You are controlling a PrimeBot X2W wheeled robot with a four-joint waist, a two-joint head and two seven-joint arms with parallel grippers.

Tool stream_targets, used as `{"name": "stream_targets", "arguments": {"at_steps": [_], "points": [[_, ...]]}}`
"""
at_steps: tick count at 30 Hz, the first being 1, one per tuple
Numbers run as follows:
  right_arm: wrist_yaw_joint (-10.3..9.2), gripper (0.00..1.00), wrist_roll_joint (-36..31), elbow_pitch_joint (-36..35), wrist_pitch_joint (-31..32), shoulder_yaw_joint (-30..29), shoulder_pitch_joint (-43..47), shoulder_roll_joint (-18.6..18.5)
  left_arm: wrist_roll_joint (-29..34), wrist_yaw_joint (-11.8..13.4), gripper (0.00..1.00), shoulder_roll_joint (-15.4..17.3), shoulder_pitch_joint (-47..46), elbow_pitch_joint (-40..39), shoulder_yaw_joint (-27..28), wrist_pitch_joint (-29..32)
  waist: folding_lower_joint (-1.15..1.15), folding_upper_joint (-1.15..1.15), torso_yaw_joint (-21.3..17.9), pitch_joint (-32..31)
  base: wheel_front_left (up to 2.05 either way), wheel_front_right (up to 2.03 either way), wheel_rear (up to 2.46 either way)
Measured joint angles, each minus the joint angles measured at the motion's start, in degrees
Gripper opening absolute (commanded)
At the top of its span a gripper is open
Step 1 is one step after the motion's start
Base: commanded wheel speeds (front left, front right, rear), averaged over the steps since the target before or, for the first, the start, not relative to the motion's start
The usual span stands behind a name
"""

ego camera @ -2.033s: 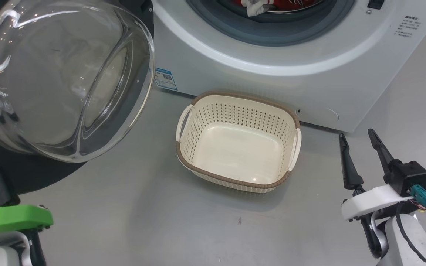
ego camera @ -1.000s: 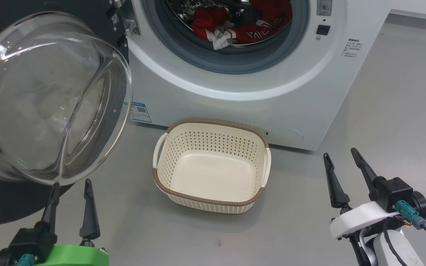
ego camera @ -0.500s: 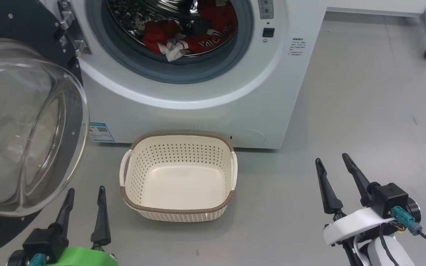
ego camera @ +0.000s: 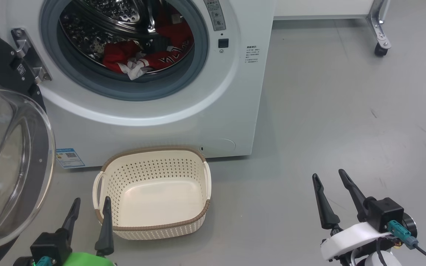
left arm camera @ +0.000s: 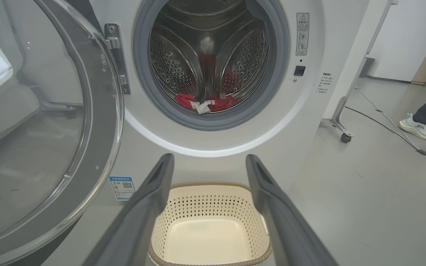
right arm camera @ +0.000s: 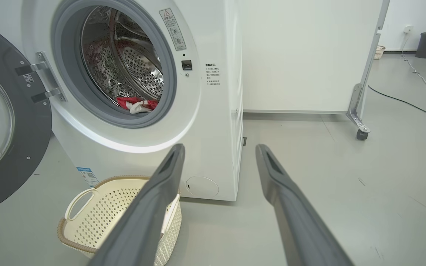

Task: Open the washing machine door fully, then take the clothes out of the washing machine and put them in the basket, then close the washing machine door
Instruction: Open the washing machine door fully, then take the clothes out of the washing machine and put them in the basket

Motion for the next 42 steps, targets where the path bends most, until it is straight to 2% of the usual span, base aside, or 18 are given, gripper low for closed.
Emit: {"name": "stream_targets", "arguments": {"at_steps": [8, 42], "points": [[-0.57, 1.0, 0.3, -0.6, 0.0, -0.2, 1.4, 0.0, 0.4, 0.4, 1.0, 0.2, 0.4, 0.0, -0.7, 1.2, 0.0, 0.0, -1.5, -0.9, 0.0, 0.0, 0.0], [-1.51, 1.0, 0.9, -2.2, 0.0, 0.6, 1.6, 0.1, 0.5, 1.5, 1.0, 0.2, 0.5, -1.0, -0.7, 2.2, 0.0, 0.0, -0.8, -0.4, 0.0, 0.0, 0.0]]}}
